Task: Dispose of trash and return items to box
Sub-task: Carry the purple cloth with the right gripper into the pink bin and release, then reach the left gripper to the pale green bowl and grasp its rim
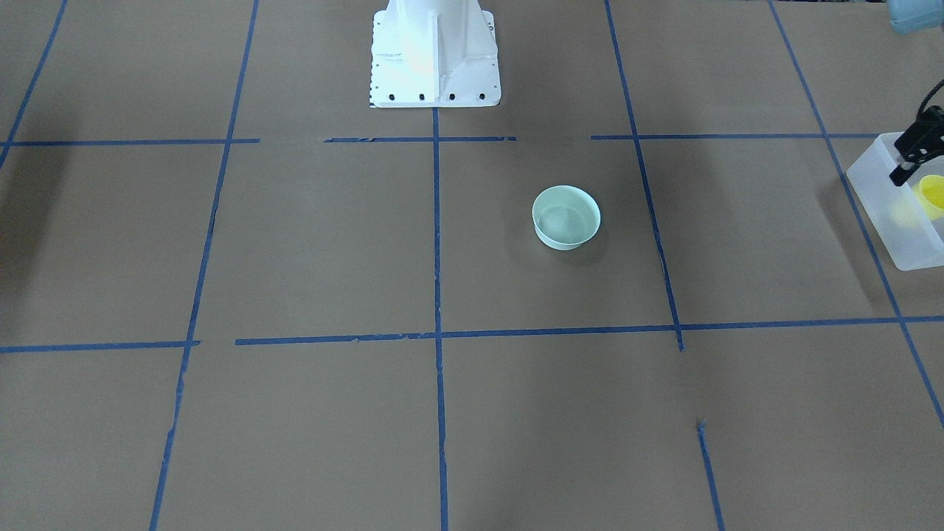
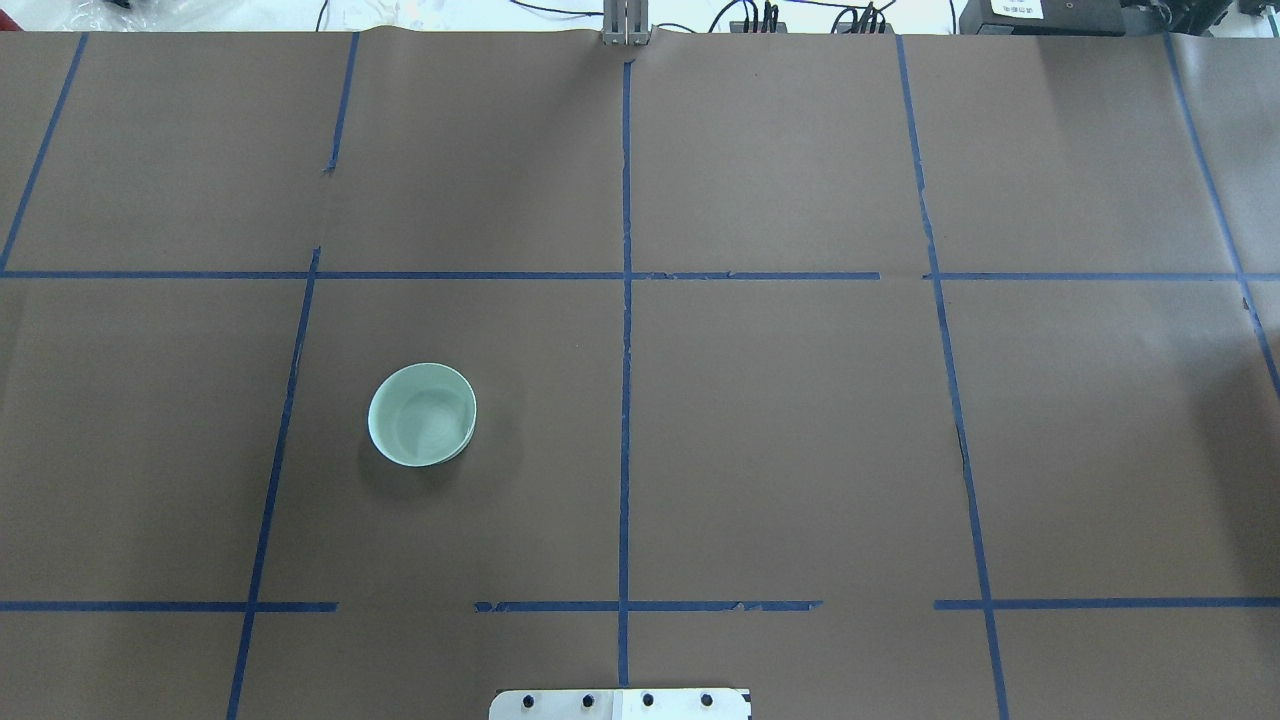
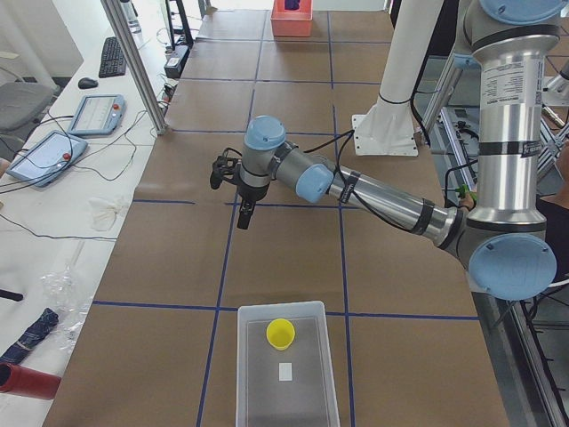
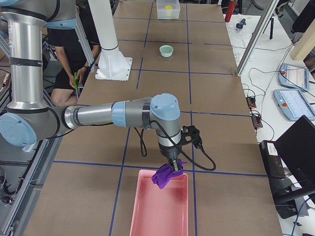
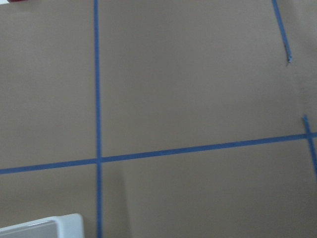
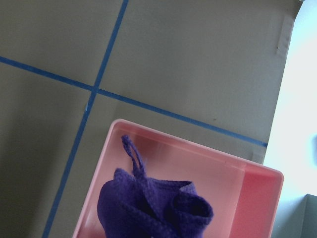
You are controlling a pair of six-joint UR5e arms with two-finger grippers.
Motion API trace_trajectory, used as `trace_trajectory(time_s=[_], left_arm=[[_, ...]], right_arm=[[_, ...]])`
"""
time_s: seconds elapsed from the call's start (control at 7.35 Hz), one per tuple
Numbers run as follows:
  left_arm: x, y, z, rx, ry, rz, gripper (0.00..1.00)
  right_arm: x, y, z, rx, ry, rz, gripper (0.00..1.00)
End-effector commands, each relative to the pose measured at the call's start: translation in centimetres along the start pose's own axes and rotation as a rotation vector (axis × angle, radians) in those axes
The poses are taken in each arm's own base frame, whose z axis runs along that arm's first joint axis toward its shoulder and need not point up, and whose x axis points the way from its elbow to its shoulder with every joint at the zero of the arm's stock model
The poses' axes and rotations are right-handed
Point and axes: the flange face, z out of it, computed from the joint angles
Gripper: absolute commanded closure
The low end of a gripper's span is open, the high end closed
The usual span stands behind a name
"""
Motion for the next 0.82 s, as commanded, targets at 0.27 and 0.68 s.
trace_trajectory(time_s=[0.27,0.68], left_arm=[[7.3,1.6,3.8,-0.055,0.081,0.021,0.0],[19.1,3.6,6.4,-0.136,0.173,-0.081,0.0]], right_arm=[[4.3,3.3,8.4,-0.024,-0.04,0.05,0.0],[3.1,3.0,8.2,0.016,-0.143,0.212,0.0]])
